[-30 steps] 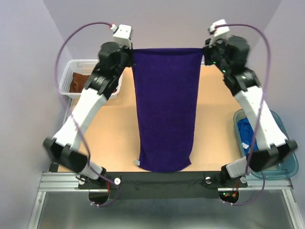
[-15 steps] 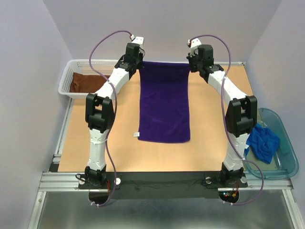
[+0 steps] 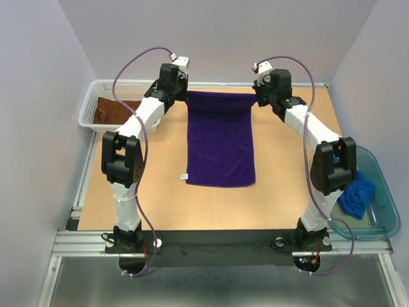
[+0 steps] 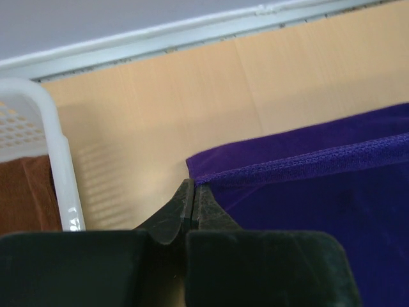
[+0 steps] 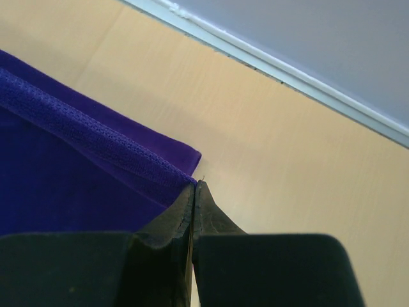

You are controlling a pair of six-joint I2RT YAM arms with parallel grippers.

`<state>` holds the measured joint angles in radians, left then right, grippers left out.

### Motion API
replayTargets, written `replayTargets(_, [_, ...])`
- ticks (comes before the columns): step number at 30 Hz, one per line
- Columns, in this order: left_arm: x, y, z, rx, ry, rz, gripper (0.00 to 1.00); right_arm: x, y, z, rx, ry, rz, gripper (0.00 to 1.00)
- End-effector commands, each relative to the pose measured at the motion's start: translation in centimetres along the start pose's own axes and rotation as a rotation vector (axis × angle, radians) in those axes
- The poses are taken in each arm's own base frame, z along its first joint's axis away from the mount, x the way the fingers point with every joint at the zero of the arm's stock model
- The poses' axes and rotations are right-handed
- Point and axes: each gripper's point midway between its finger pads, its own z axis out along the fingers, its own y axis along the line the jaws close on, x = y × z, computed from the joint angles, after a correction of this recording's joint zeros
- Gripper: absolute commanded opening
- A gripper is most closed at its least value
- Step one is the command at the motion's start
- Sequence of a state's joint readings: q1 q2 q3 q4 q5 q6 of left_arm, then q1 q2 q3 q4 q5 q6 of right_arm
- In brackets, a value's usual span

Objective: Fold and stack the towels
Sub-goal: Fold the towel

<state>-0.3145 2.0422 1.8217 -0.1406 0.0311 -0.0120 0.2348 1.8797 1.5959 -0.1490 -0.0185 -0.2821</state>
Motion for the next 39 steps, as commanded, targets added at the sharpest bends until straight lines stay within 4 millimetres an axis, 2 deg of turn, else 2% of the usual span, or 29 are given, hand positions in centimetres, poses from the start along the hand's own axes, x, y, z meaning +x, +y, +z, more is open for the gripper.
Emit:
replayTargets(1, [-2.5,0.4,-5.3,0.022,-0.05,0.014,0.0,-0.5,-1.3,-3.3,0.026,-0.04,0.032,0.0])
replayTargets(2, [-2.7,0.2,-6.2,0.028,-0.054,0.012,0.0,-0.9,-1.2,-4.3,0.023,-0.05,0.041,0.0])
replayTargets(4, [-1.0,0.0,-6.9,0.045,-0.009,0.007,0.0,-0.1,-0.6,-5.0,0.005,-0.036,0.067,0.0])
replayTargets(5, [-1.2,-0.2,-7.7,0.053,-0.011,0.008,0.0,0.3,-0.1,-5.4,-0.016,-0.022,0.077,0.01])
replayTargets(8, [1.1,-1.1,-9.1,0.083,0.059,-0.028,0.0,1.6,0.9,-6.9,-0.052,0.012,0.122,0.01])
replayTargets(9, [2.5,-1.4,-9.3,0.087,0.09,-0.038,0.0,2.1,1.4,-7.7,-0.061,0.022,0.142,0.0])
replayTargets(12, [3.6,-2.0,-10.7,0.098,0.11,-0.058,0.0,3.3,2.4,-8.8,-0.094,0.062,0.189,0.0])
replayTargets(13, [5.3,-2.3,-10.9,0.101,0.146,-0.08,0.0,4.4,2.9,-9.3,-0.105,0.091,0.199,0.0])
replayTargets(15, [6.1,-2.6,-11.7,0.109,0.159,-0.093,0.0,5.4,3.1,-9.7,-0.097,0.124,0.227,0.0])
replayTargets(16, [7.8,-2.6,-11.8,0.106,0.193,-0.097,0.0,6.3,3.0,-10.0,-0.078,0.147,0.234,0.0])
replayTargets(17, [8.3,-2.9,-12.1,0.105,0.2,-0.105,0.0,6.9,3.0,-10.2,-0.069,0.169,0.25,0.01])
replayTargets(21, [11.4,-2.9,-12.6,0.096,0.259,-0.124,0.0,8.0,3.2,-10.8,-0.057,0.204,0.278,0.0])
replayTargets(27, [11.3,-2.2,-13.0,0.051,0.27,-0.125,0.0,7.3,3.3,-11.3,-0.065,0.201,0.302,0.0])
replayTargets(29, [10.1,-2.4,-13.5,0.063,0.244,-0.126,0.0,7.1,3.0,-11.5,-0.049,0.198,0.299,0.0])
replayTargets(33, [9.0,-2.3,-14.4,0.055,0.219,-0.13,0.0,5.9,3.1,-12.6,-0.056,0.175,0.337,0.01])
replayTargets(38, [9.7,-2.4,-15.6,0.058,0.227,-0.145,0.0,6.5,4.1,-13.9,-0.088,0.191,0.378,0.0])
replayTargets(39, [10.9,-2.3,-15.7,0.052,0.247,-0.147,0.0,6.9,4.4,-14.1,-0.094,0.201,0.396,0.0])
